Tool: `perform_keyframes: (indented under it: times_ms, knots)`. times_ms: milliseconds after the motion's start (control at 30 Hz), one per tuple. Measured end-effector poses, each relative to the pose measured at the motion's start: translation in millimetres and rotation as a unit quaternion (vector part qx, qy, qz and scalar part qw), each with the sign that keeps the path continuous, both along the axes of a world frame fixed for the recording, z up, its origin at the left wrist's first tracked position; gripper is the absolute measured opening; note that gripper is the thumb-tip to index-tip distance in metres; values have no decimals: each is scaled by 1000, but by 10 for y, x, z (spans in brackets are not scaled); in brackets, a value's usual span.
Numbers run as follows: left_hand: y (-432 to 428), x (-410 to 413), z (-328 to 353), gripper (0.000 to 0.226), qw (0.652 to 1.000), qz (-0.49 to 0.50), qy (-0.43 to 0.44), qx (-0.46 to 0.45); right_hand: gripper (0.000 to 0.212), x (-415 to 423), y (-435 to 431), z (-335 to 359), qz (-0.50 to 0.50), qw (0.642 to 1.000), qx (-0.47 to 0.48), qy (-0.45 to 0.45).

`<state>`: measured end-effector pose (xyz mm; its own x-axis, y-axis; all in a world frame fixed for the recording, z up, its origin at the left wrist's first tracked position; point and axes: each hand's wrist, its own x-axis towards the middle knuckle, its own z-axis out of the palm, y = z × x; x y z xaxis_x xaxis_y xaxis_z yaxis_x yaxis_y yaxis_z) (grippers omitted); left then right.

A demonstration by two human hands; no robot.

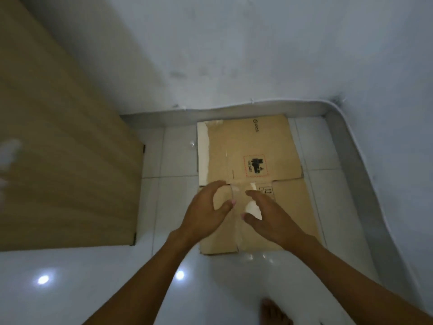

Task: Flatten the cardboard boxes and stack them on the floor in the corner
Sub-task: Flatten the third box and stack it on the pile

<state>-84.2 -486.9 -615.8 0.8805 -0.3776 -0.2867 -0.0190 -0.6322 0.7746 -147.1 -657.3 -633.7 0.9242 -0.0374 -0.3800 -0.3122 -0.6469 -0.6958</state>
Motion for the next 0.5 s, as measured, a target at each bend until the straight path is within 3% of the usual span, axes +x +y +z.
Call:
perform_keyframes:
  times_ms: [167, 333, 500]
  knots:
    - [254, -434, 1850, 31, 994, 85, 33, -64, 44, 31, 301, 1901, 12, 998, 16, -66]
    - [811, -893, 3802, 23, 981, 155, 32, -112, 32, 53, 835, 3865, 81, 993, 11, -83]
    - [1747, -1129, 4987, 14, 972, 180, 11, -151, 34, -22, 1674, 5108, 171, 974, -25, -146]
